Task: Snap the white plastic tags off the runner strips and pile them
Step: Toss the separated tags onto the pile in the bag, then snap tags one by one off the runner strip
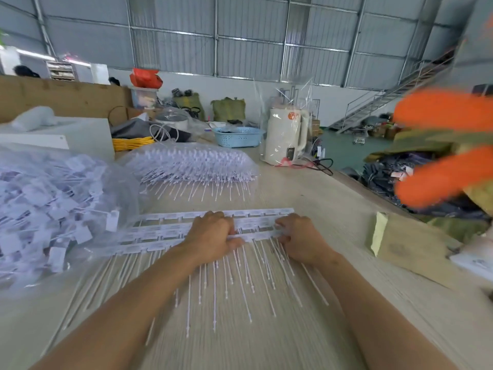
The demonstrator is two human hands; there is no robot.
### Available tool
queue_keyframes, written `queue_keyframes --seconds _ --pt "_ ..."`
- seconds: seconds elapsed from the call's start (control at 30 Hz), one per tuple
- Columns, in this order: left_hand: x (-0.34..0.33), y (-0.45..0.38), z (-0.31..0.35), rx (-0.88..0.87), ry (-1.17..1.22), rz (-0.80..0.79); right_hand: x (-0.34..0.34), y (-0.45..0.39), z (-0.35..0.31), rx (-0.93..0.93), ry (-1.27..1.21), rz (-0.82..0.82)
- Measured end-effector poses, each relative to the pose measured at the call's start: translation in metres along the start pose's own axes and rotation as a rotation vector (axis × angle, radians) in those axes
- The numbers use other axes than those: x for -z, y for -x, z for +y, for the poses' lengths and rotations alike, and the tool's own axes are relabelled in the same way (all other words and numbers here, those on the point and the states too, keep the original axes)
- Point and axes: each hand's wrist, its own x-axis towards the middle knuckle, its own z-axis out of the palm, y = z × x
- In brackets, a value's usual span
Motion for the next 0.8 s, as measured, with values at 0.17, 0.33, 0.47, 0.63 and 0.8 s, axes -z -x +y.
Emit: queue_keyframes --seconds 0.17,0.33,0.47,0.63,0.8 --pt "0.019 0.008 0.002 -0.011 0.103 0.038 0.012 0.006 0.001 0.0 -0.079 0.021" --pt "0.028 0.009 0.035 -0.046 0.379 0.048 0.035 0.02 -0.011 -0.063 -0.865 -0.081" --pt "0.029 0.009 0.047 -0.009 0.558 0.047 0.039 0.027 -0.02 -0.084 -1.189 -0.192" --pt "0.035 0.012 0.052 0.108 0.849 -0.015 0.036 0.025 -0.023 0.074 -1.046 -0.058" --pt "0.047 0.014 0.052 0.253 1.343 -0.113 0.037 0.02 -0.029 0.227 -0.842 0.217"
